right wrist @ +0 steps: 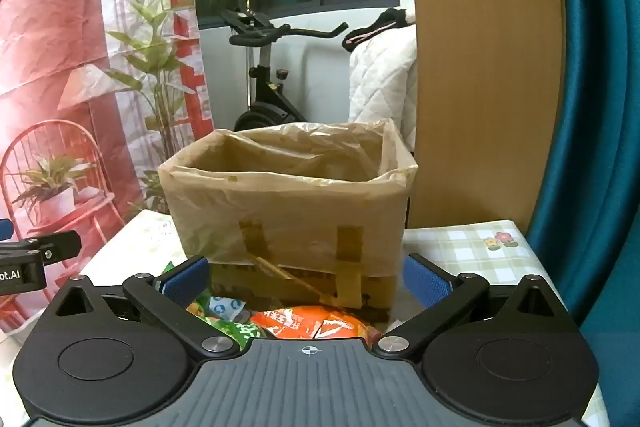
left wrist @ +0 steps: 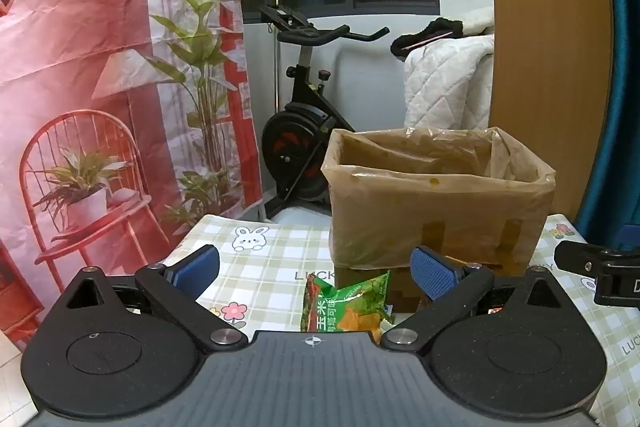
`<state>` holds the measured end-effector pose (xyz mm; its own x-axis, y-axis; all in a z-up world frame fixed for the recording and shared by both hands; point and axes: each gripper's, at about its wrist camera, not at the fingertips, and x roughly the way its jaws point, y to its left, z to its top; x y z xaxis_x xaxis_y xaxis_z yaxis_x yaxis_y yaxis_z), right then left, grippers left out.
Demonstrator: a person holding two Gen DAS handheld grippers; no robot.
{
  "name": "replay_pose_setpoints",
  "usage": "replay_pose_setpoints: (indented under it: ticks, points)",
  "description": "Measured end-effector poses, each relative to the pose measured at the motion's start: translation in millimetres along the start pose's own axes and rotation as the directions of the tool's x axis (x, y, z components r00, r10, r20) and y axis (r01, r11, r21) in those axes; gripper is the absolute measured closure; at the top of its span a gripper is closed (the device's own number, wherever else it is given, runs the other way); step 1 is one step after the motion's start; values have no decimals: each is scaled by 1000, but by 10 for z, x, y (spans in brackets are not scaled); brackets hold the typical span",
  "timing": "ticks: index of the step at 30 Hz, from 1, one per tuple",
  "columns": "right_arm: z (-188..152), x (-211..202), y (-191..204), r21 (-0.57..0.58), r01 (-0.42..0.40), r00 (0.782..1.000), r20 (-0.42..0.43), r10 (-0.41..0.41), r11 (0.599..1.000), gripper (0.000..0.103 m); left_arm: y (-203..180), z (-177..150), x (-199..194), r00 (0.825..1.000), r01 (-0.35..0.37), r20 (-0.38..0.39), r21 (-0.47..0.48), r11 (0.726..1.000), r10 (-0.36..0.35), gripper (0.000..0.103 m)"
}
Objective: Organize snacks
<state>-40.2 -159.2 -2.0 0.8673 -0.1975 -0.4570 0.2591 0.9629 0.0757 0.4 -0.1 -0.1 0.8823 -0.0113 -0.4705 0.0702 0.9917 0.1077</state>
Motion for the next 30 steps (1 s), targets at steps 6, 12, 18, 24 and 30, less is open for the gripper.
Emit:
replay_pose_setpoints:
  ticks: [6,12,18,24,30]
  points:
    - [22,4,7,-8,4,1000,3,-4,1000,0,29,30,-10,1000,3,0,-22,1000,-3,1]
    - [57,65,20,-6,9,1000,8,-9,1000,0,29,28,2,1000,-7,8,-17,1000,7,1]
    - [63,57,15,-4,10,1000,5,-10,1000,0,27,20,-8,1000,-9,15,-16,1000,9,1]
    - [58,38,-9,0,14,1000,3,-14,1000,0,27,26,0,1000,-5,20,-16,1000,6,1]
    - [59,48,-18,0,14,1000,1,-14,1000,0,19,30,7,1000,-2,21,-13,1000,3,1]
